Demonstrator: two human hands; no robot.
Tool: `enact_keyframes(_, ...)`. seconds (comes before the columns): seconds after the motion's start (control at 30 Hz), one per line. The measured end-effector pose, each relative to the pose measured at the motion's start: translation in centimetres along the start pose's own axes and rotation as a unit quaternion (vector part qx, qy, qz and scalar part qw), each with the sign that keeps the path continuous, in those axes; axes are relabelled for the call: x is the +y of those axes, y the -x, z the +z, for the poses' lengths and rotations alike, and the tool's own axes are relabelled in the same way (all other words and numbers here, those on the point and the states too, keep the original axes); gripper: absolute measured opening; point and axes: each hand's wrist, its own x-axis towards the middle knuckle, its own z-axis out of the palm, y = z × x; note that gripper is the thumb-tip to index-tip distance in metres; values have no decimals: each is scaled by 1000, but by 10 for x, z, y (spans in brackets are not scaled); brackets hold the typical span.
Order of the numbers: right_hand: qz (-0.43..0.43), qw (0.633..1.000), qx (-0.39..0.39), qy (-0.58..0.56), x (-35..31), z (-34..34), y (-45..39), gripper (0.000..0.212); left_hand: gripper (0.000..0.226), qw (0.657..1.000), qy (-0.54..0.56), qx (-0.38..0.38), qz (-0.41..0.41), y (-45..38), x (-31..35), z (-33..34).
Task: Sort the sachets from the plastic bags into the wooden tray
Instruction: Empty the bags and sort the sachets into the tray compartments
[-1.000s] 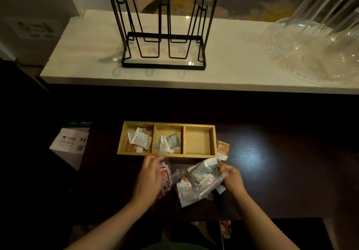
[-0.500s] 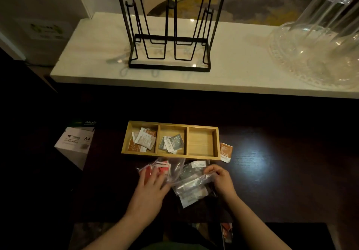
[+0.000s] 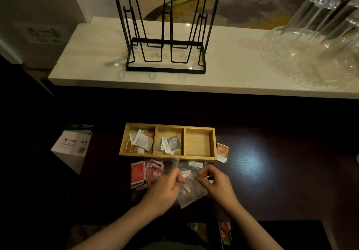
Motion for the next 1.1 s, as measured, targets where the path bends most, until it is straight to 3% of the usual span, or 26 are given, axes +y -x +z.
enact_keyframes(0.07, 11, 998, -5, -58, -3, -1, 0, 24, 16, 999, 19, -23, -15, -7, -2, 10)
enact_keyframes(0.17, 16, 992, -6, -126, -8, -6, 0, 21, 44, 995, -102, 15, -11, -17, -11, 17)
enact_keyframes(0.27, 17, 983, -3, -184, -14, -10, -1, 17, 24, 990, -133, 31, 18, -22, -9, 9)
enact_keyframes(0.33, 11, 980, 13, -197, -21, -13, -5, 18, 12, 995, -100, 12, 16, -23, -4, -2)
enact_keyframes(0.5, -15, 979, 53, -197, -48, -22, -16, 22, 10, 994, 96, -42, -35, -20, 17, -30)
enact_keyframes(0.7, -101, 973, 207, -29, -74, -19, -14, 18, 8, 949, 306, 9, -79, -18, 34, -48)
enact_keyframes(0.8, -174, 946, 262, 77, -84, -19, -5, 7, 11, 947, 298, 49, -106, -21, 36, -50)
enact_keyframes(0.93, -126, 983, 127, -45, -96, -14, 1, 12, 8, 937, 322, 72, -116, -19, 43, -49)
enact_keyframes(1.1, -21, 981, 55, -184, -96, -12, 0, 13, 3, 975, 166, 127, -78, -21, 45, -44)
